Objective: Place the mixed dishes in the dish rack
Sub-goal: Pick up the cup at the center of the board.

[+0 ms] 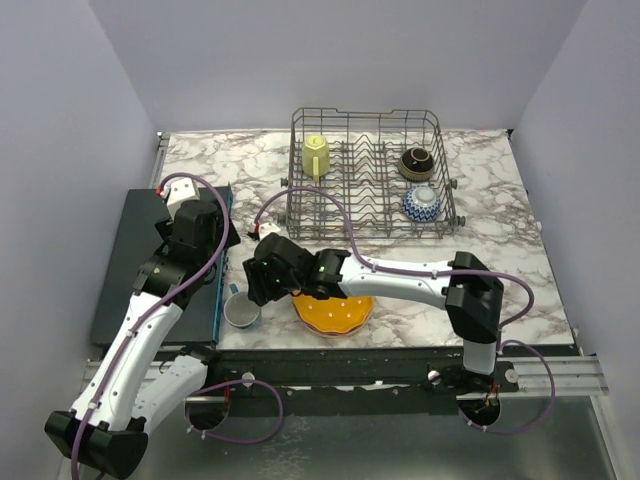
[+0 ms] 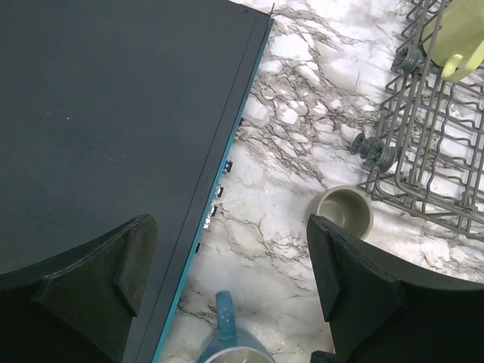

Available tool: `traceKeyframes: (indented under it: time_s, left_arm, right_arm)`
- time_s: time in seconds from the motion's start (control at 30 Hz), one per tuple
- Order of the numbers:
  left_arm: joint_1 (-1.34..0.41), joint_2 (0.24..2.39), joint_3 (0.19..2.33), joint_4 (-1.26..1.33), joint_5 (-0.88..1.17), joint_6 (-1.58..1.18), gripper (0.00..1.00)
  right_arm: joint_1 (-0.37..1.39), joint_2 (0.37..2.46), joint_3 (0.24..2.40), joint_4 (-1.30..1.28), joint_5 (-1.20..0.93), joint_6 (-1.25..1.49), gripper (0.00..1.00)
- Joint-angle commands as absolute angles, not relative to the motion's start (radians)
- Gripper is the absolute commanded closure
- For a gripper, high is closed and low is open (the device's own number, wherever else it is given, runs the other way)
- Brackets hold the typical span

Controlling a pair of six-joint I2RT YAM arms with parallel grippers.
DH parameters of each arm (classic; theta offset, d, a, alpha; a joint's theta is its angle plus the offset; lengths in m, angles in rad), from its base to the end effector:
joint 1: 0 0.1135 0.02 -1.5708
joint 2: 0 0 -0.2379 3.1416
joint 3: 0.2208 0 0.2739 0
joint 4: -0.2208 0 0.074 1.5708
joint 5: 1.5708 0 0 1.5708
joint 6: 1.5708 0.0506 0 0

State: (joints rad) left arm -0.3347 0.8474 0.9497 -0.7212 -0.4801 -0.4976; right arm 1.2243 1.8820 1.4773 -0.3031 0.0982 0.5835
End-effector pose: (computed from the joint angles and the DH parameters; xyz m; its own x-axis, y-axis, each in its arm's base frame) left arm 0.2146 -0.0499 0.3098 -0.4510 -0.2914 -0.8436 -0.3177 0.9357 -0.1533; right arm 0.1597 0.4278 0.2090 -0.6860 -0.2855 -0.6692 -0.6384 0.6774 0.3654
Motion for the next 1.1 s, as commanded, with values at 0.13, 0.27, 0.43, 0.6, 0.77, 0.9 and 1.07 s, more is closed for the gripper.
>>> traceKeyframes:
  time_s: [0.13, 0.27, 0.43, 0.6, 0.77, 0.9, 1.07]
  left_arm:
    - [-0.322, 0.815, 0.929, -0.698, -0.478, -0.506, 0.13]
    - [-0.321, 0.798, 0.927, -0.698, -0.492, -0.506, 0.13]
    - [-0.321, 0.79, 0.924, -0.696, -0.492, -0.507, 0.13]
    - [-0.321, 0.783, 0.922, -0.695, -0.489, -0.507, 0.13]
    - [-0.321, 0.784, 0.92, -0.695, -0.486, -0.506, 0.13]
    - [-0.322, 0.784, 0.919, -0.693, -0.486, -0.505, 0.13]
    - [-0.321, 0.786, 0.917, -0.693, -0.484, -0.505, 0.13]
  right_arm:
    - [1.241, 1.986, 1.591, -0.389, 0.126, 0.585, 0.48]
    - [1.243, 2.015, 1.622, -0.431, 0.138, 0.588, 0.5]
    - [1.246, 2.033, 1.626, -0.452, 0.137, 0.595, 0.52]
    - [1.25, 2.039, 1.624, -0.467, 0.144, 0.601, 0.56]
    - [1.253, 2.039, 1.617, -0.471, 0.146, 0.603, 0.61]
    - [1.257, 2.043, 1.61, -0.474, 0.141, 0.606, 0.66]
    - [1.259, 2.042, 1.602, -0.477, 0.14, 0.608, 0.74]
